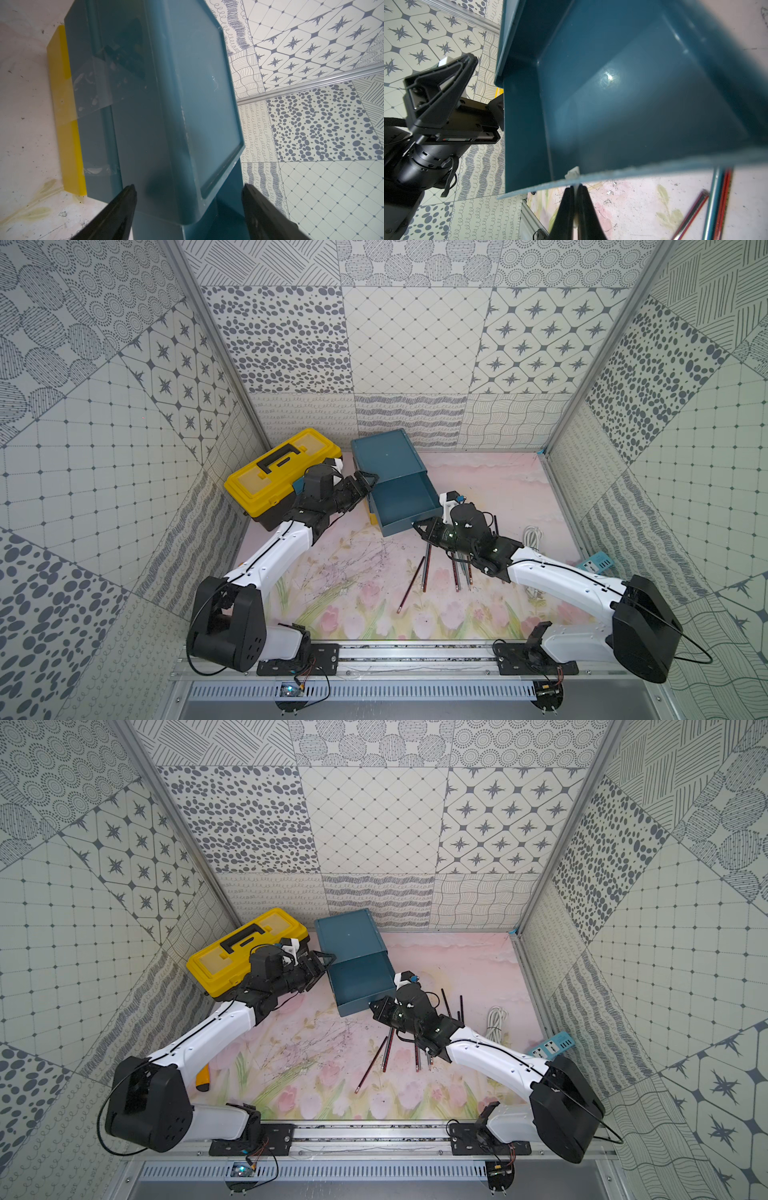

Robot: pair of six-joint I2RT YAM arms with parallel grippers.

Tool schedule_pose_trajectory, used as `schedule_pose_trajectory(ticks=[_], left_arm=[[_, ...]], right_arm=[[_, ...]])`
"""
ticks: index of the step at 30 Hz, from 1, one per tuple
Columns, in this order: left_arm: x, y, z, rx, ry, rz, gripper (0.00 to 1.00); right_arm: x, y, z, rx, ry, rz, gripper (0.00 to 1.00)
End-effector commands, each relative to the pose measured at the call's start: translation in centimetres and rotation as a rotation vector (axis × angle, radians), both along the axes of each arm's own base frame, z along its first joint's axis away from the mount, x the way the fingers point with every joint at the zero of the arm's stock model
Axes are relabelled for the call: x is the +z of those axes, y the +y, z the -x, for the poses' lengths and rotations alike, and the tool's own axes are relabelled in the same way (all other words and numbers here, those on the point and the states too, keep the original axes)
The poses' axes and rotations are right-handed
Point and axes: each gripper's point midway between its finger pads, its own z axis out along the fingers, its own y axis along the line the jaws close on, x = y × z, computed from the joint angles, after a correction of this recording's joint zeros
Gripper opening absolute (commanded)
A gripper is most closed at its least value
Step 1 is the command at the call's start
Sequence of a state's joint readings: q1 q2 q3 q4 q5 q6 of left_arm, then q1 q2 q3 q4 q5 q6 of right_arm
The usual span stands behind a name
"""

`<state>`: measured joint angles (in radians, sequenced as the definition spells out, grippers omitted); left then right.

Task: Please place the pencils in the drawer according to their color
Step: Open the drawer in the storage box, then pick up the pencil from the center of the board.

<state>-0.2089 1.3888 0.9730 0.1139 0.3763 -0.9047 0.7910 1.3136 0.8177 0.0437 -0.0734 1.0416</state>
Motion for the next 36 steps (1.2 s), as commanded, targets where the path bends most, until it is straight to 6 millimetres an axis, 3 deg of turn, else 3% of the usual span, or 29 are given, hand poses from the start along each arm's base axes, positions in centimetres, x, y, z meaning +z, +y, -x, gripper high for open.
schedule_pose_trajectory(ticks=[1, 18, 25, 36], left_arm=[[0.7, 0.1, 0.0, 0.008, -0.032, -0.014, 0.85], [0.9, 0.4, 0.2, 0.018, -0.035, -0.021, 0.87], [1.1, 0.7, 0.3, 0.03, -0.038, -0.031, 0.96], [2.0, 2.3, 0.8, 0.076, -0.058, -0.053, 0.99]], right_arm=[[1.1, -0.3, 0.2, -0.009, -0.036, -0.01, 0.17], [1.2, -0.9, 0.0, -0.026, -0.045, 0.034, 0.61], [1.3, -1.7, 0.0, -0.04, -0.056, 0.078, 0.78], [2.6, -6.5, 0.4, -0.108, -0.09, 0.156, 0.83]])
